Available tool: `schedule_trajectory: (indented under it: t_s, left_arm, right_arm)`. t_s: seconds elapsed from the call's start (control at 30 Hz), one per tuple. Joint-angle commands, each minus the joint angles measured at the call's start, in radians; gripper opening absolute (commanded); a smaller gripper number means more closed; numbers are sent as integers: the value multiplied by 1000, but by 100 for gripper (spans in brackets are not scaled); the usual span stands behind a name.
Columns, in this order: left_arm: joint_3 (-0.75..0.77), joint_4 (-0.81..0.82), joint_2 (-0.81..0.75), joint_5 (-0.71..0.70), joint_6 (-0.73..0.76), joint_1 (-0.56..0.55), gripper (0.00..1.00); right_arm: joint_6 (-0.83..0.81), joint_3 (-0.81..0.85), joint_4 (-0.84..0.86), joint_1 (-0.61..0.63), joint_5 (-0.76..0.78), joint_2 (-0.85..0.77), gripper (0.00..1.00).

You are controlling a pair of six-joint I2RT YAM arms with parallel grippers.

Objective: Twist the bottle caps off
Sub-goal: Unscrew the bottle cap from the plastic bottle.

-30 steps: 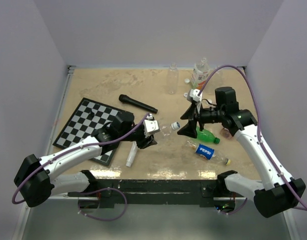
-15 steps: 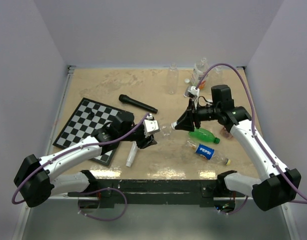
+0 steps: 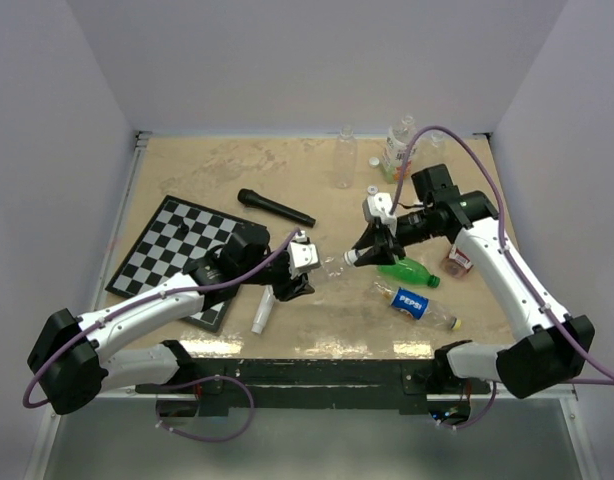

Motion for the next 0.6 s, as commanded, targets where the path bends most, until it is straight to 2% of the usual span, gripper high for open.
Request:
schedule_trajectory:
  t_s: [0.0,0.03,0.1,0.17,0.27,0.33,0.4,0.43,0.57]
  left_arm:
    - [12,32,-25,7,-11,9,0]
    - [9,32,-28,7,-11,8,0]
    - [9,30,-31,3,-10,9,0]
    - [9,30,-31,1,-8,8,0]
    - [11,29,-31,1,-10,8,0]
    - [11,29,-34,3,-8,8,0]
    - [11,29,-37,4,-8,8,0]
    - [12,29,-37,4,-10,8,0]
    - [11,29,-41,9,-13,8,0]
  right_arm:
    - [-732,-18,-197,2,42,-94,0]
    - [-887,-49,-197,2,63,-121,0]
    - [-1055,-57,-200,3,105,-129,0]
    - [-1073,-39,-195,2,102,-120,0]
    - [-1014,-40,-162,2,56,-134,0]
    - [-990,-48,-172,2,27,-138,6]
    - [-947,-60,-166,2,10,-151,18]
    - [-916,-65,-165,2,10,-158,30]
    - [-716,-57,-111,2,10,-184,60]
